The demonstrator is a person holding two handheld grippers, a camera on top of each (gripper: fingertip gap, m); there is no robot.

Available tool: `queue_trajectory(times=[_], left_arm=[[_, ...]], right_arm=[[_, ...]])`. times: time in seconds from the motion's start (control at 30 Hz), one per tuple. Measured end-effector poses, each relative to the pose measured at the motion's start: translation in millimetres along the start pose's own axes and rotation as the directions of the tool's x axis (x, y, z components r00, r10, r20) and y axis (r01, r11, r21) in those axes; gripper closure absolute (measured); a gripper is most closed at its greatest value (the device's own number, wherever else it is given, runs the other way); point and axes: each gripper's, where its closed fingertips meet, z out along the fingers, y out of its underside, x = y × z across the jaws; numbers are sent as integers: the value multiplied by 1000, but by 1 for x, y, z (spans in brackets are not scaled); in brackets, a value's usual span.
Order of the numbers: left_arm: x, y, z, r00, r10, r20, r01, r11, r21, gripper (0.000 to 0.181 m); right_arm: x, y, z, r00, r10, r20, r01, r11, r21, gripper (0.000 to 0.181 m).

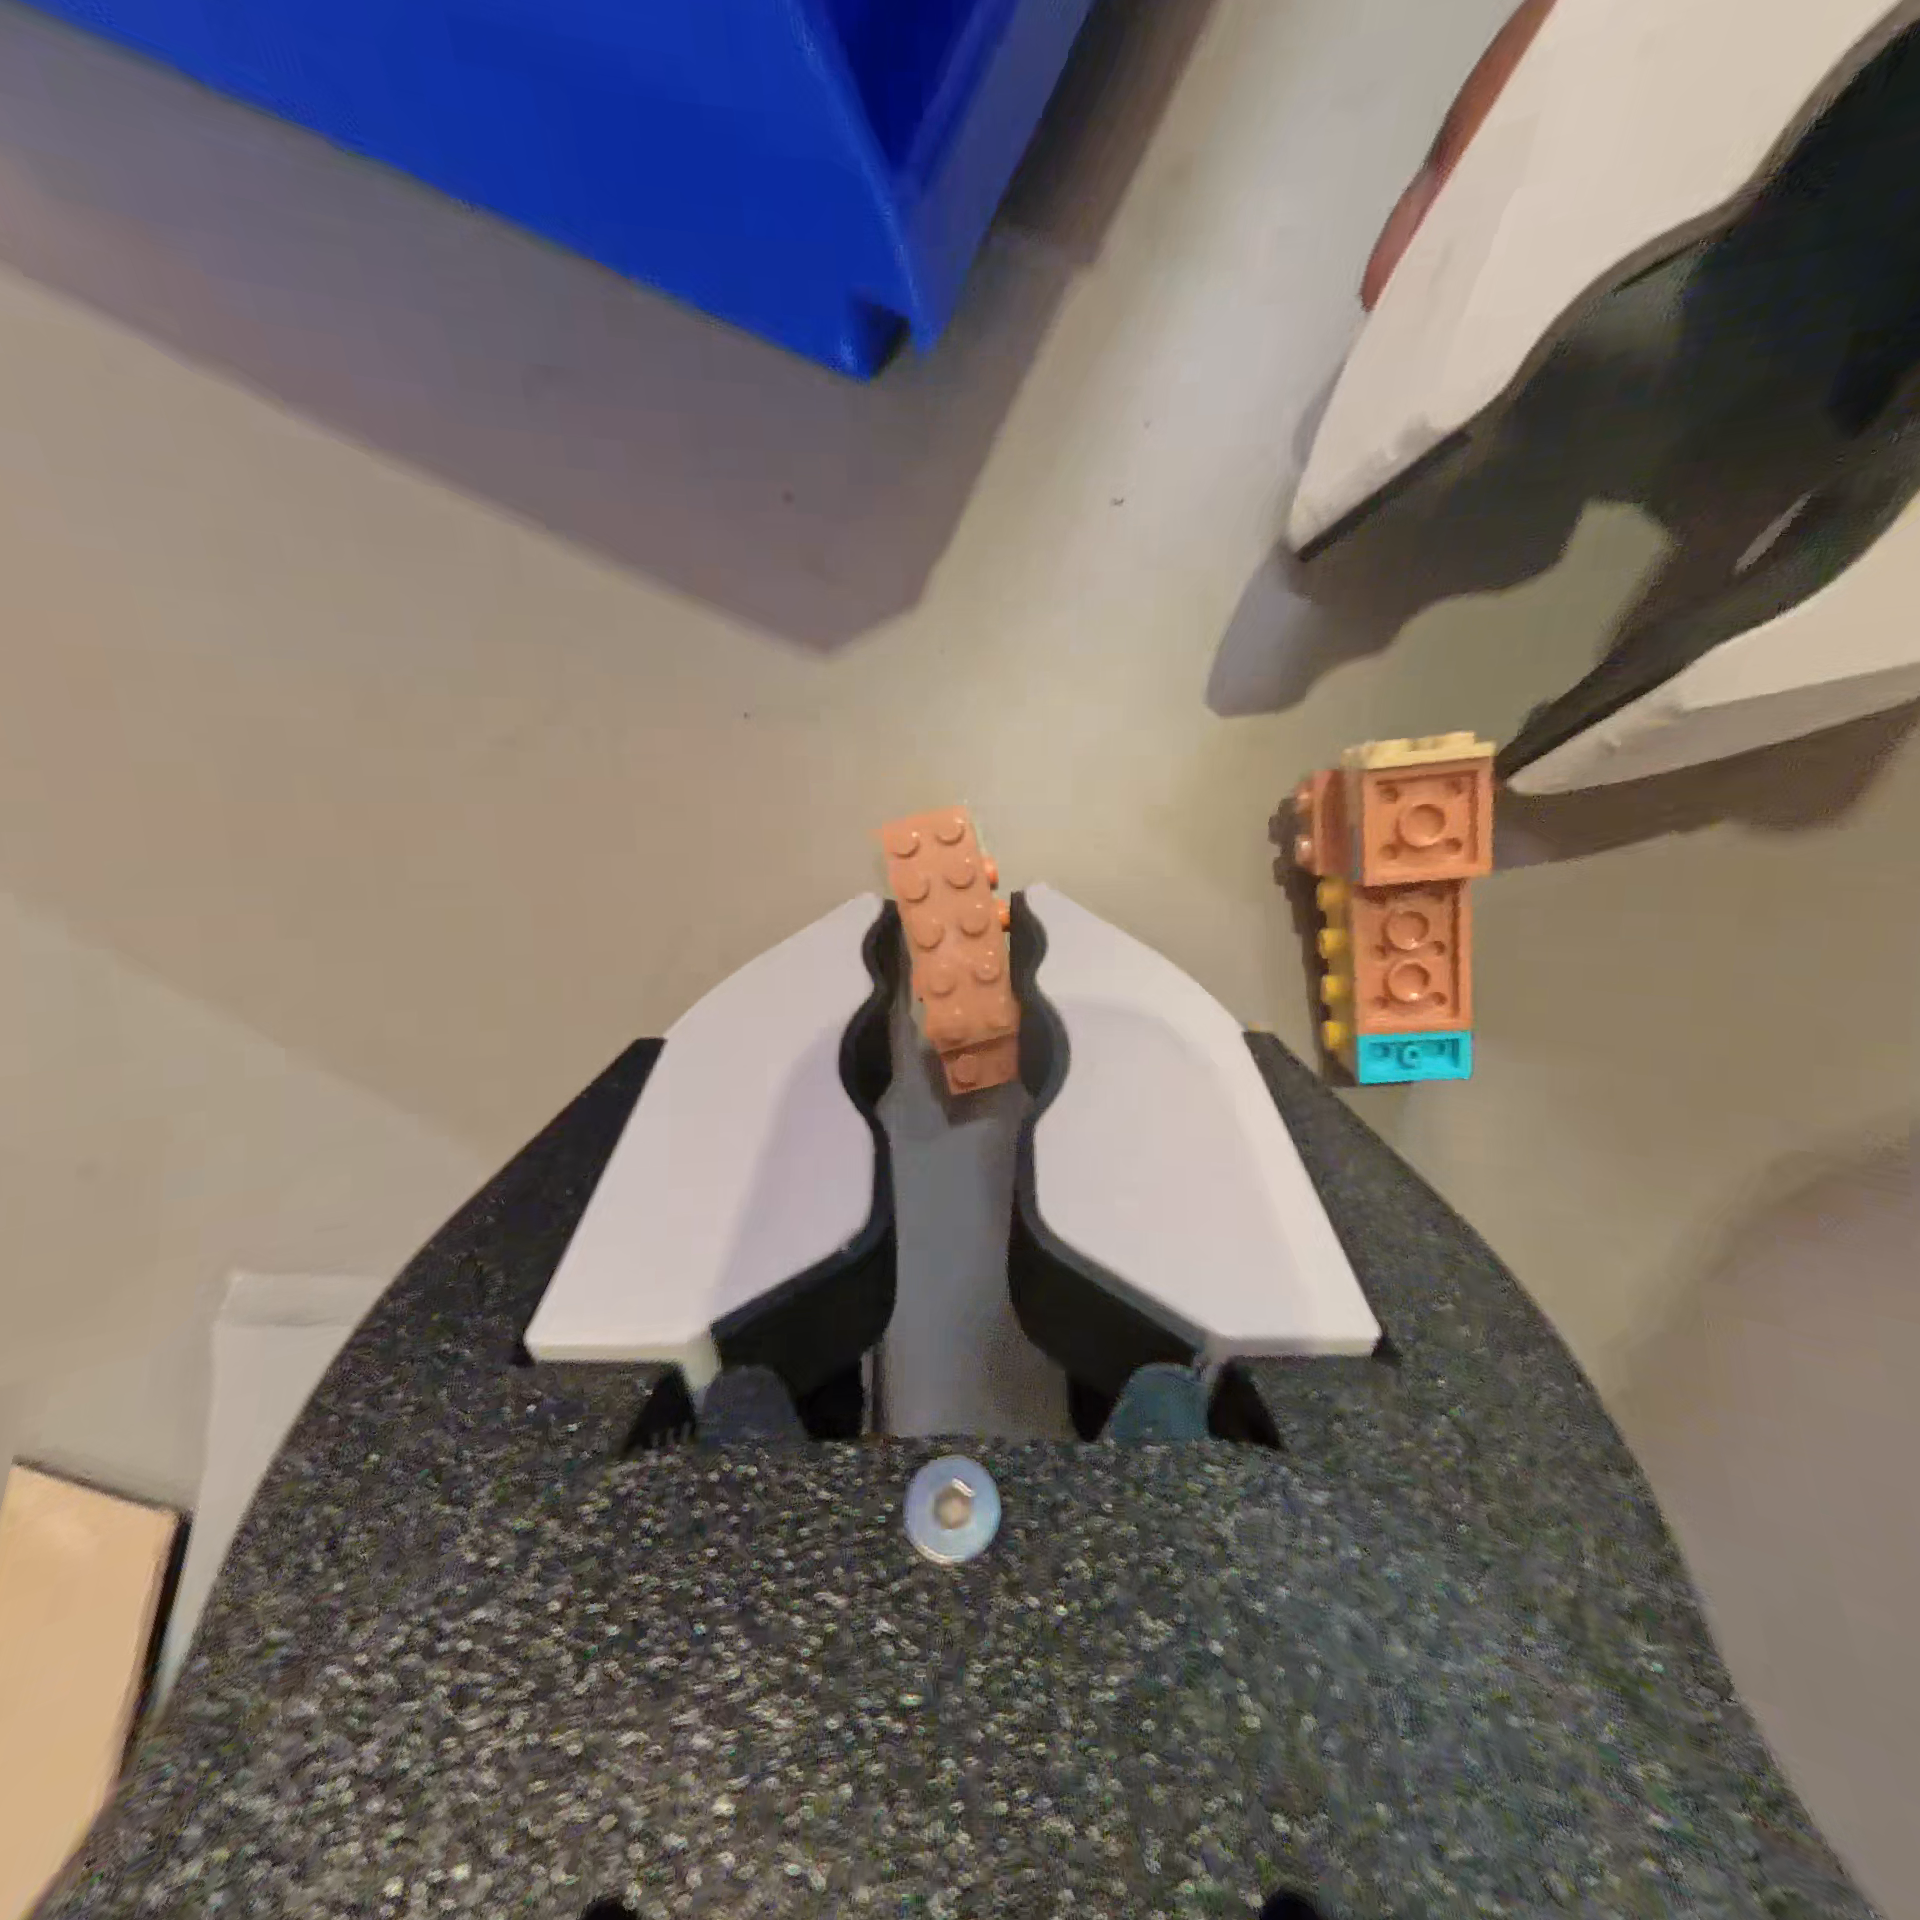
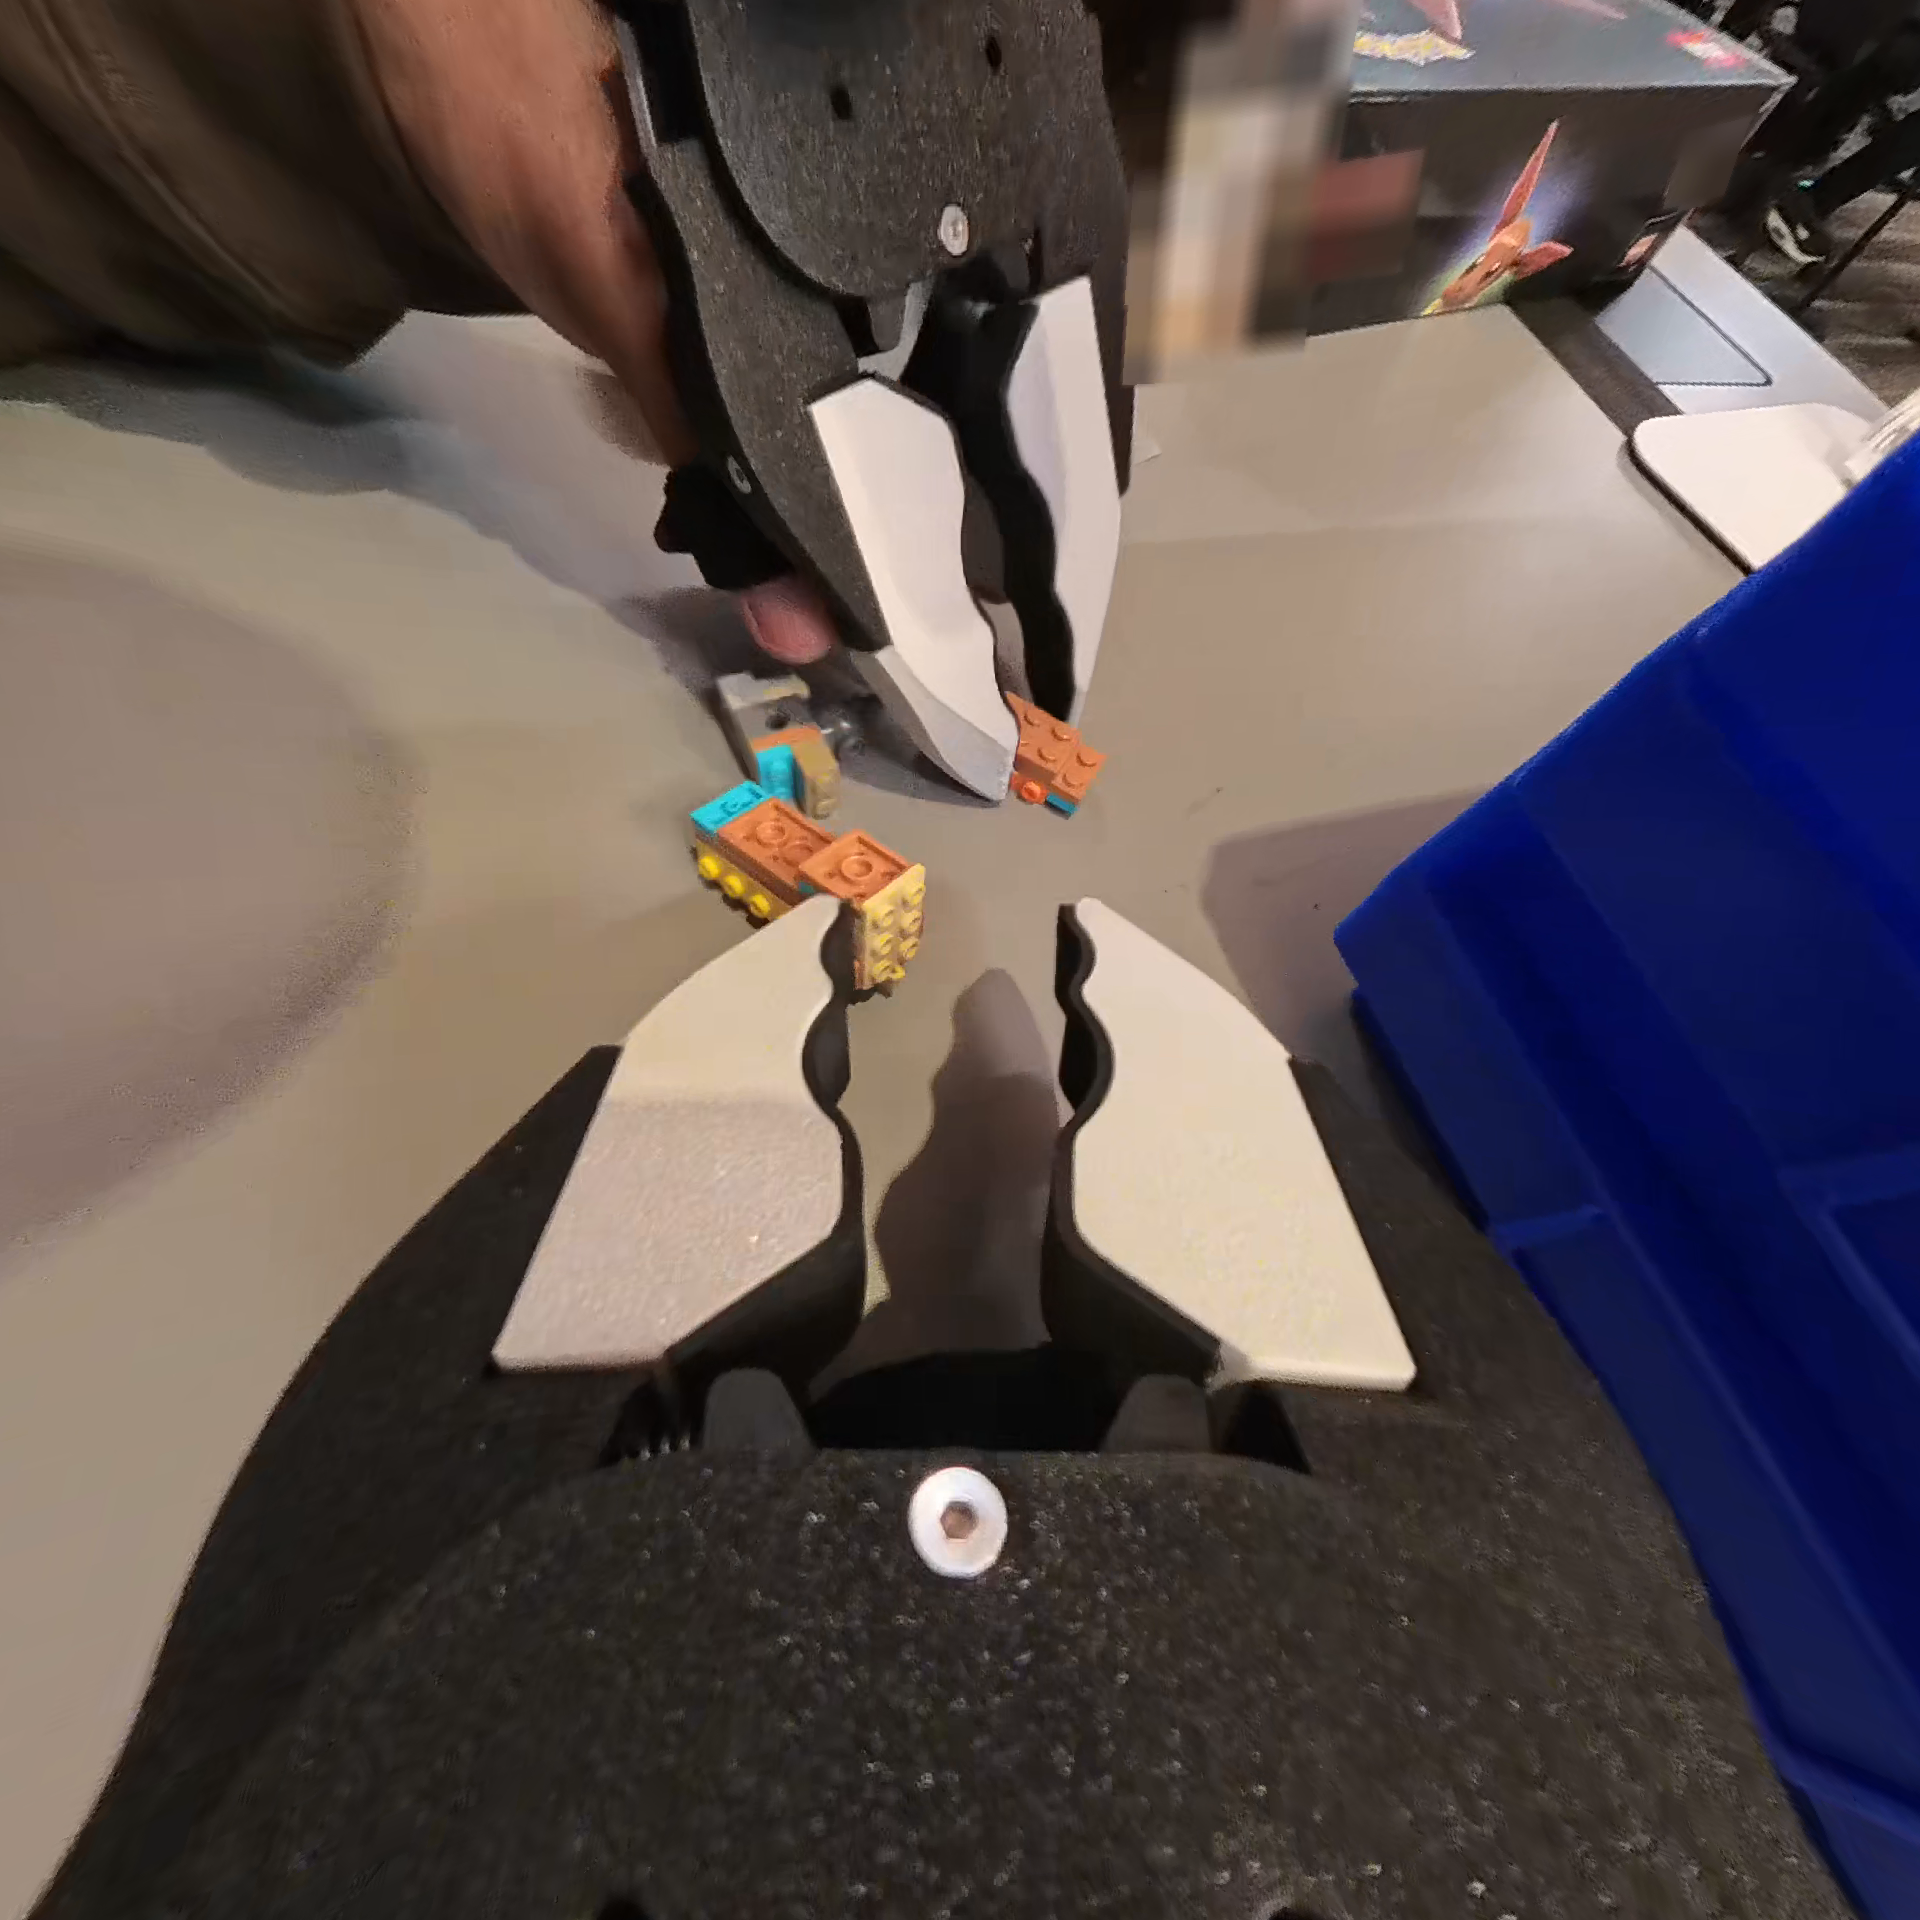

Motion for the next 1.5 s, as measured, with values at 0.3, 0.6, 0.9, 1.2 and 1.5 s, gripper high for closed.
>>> queue_trajectory(times=[0.3,0.6,0.9,1.2,1.5], left_arm=[[36,-57,-38,908,-34,-417,177,934,310,162],[64,-80,-53,704,15,-710,306,896,322,163],[65,-55,-47,730,-6,-684,280,914,292,163],[40,-81,-55,747,-69,-661,454,779,433,152],[33,-114,-78,721,-78,-688,612,537,581,140]], right_arm=[[25,-25,-22,965,-107,-239,151,973,176,144],[26,-44,-42,755,-535,-380,606,790,94,149],[3,-25,-12,744,-630,-223,653,756,42,151],[37,-33,-30,765,-429,-480,508,860,42,168],[61,-58,-53,723,-49,-689,255,946,200,168]])
